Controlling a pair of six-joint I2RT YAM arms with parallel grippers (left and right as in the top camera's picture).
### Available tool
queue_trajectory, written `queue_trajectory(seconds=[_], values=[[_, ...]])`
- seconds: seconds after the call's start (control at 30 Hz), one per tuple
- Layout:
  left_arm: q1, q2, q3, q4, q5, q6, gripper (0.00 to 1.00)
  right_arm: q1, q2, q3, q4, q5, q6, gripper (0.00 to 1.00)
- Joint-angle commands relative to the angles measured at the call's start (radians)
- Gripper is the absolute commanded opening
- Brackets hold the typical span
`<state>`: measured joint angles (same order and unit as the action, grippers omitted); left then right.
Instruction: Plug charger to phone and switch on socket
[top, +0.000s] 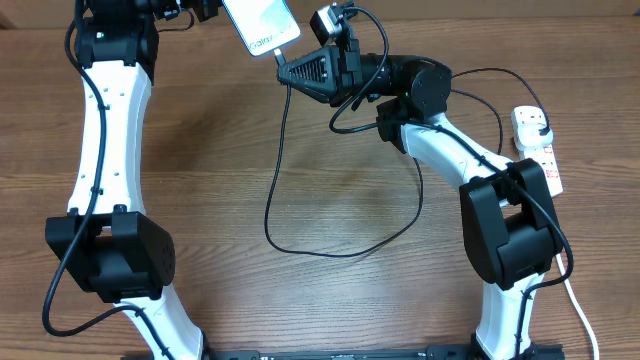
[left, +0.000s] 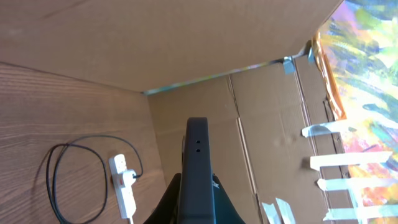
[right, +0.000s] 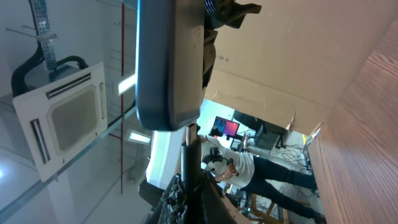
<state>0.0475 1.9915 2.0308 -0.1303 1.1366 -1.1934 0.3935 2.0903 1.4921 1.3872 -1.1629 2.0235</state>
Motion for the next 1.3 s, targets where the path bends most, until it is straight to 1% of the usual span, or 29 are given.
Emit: queue_trajectory(seconds=[0.0, 0.2, 0.7, 1.27], values=[[0.005, -0.024, 0.016, 0.012, 0.040, 0.027, 0.04, 0.005, -0.003, 0.009, 0.008, 0.007, 0.138, 0.04], [0.005, -0.024, 0.016, 0.012, 0.068, 0.065, 0.04, 0.005, -0.003, 0.009, 0.026, 0.006, 0.138, 0.04], [0.003, -0.024, 0.016, 0.011, 0.067, 0.041, 0.04, 0.005, -0.003, 0.009, 0.023, 0.002, 0.138, 0.04], [-0.014, -0.024, 0.016, 0.011, 0.069, 0.041, 0.04, 0.005, -0.003, 0.009, 0.014, 0.037, 0.138, 0.04]])
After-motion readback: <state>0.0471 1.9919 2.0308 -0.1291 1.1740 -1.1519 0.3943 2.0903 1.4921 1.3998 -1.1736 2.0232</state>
